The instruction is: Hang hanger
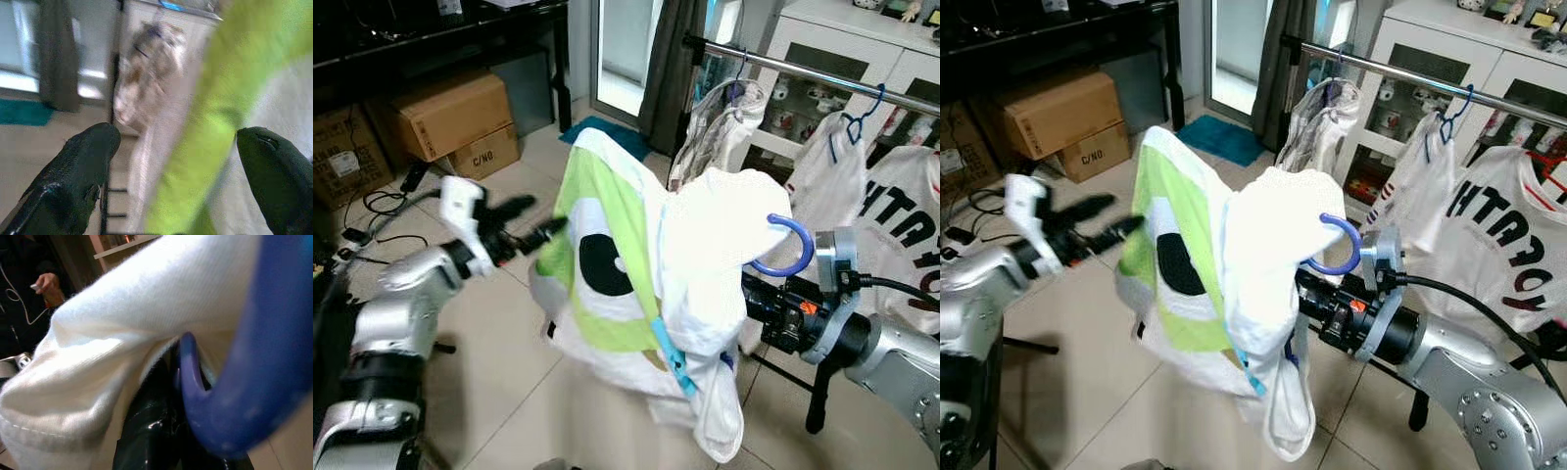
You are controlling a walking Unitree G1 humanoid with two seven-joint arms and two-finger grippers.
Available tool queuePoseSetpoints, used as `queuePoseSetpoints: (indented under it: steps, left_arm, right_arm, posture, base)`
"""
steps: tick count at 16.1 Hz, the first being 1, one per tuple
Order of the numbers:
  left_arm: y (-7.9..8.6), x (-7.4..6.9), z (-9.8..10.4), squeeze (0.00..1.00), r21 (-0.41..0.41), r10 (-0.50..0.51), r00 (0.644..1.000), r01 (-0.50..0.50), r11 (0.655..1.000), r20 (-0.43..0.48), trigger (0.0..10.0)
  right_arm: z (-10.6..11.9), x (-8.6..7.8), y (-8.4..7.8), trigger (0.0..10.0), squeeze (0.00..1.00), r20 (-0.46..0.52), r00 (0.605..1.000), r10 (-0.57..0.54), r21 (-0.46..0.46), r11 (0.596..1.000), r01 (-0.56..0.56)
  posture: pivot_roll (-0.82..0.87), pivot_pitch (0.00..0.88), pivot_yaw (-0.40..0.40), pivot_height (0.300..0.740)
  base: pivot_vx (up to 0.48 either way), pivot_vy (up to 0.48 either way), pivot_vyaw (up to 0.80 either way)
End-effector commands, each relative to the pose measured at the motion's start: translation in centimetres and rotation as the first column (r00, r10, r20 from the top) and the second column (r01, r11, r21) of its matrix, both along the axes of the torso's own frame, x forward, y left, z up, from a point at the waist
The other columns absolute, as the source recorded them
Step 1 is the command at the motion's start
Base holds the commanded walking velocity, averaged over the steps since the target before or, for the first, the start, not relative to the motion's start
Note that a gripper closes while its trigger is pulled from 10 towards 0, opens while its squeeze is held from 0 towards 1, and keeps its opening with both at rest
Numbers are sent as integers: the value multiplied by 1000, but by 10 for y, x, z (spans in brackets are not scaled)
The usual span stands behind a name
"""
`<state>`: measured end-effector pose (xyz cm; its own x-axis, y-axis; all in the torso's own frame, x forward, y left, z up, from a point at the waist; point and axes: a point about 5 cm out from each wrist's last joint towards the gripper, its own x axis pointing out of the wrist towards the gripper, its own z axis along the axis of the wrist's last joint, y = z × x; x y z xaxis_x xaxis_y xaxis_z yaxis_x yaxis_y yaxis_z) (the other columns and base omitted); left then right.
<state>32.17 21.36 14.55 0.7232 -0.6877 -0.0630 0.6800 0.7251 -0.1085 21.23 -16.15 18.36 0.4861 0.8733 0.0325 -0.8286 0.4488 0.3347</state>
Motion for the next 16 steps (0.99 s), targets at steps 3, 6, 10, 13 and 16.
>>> queuePoseSetpoints:
  steps: [3, 6, 10, 13, 16]
  left_arm:
    - [-16, 5, -7, 0, 55, -101, 995, 102, 993, -19, 4353]
    - [-20, 8, -7, 0, 54, -117, 993, 118, 992, -6, 0]
    - [-21, 13, -7, 0, 65, -125, 992, 123, 990, 12, 0]
    - [-22, 16, -7, 0, 68, -121, 992, 120, 990, 23, 0]
    - [-21, 17, -7, 0, 72, -115, 993, 113, 991, 28, 0]
  right_arm:
    - [7, -5, 1, 10000, 0, 21, 999, 25, 16, 1000, -26]
    - [7, -6, 1, 10000, 0, 23, 999, 25, 19, 999, -26]
    - [8, -5, 2, 10000, 0, 22, 999, 28, 24, 999, -28]
    - [8, -5, 1, 10000, 0, 23, 999, 26, 24, 999, -26]
    - [9, -5, 1, 10000, 0, 23, 999, 28, 29, 999, -29]
  posture:
    - [-161, 0, -6, 740]
    - [-164, 0, -2, 740]
    - [-165, 0, -2, 740]
    - [-165, 0, -2, 740]
    - [-165, 0, -1, 740]
  base:
    - [0, 0, 0]
    - [0, 0, 0]
    - [0, 0, 0]
    - [0, 0, 0]
    - [0, 0, 0]
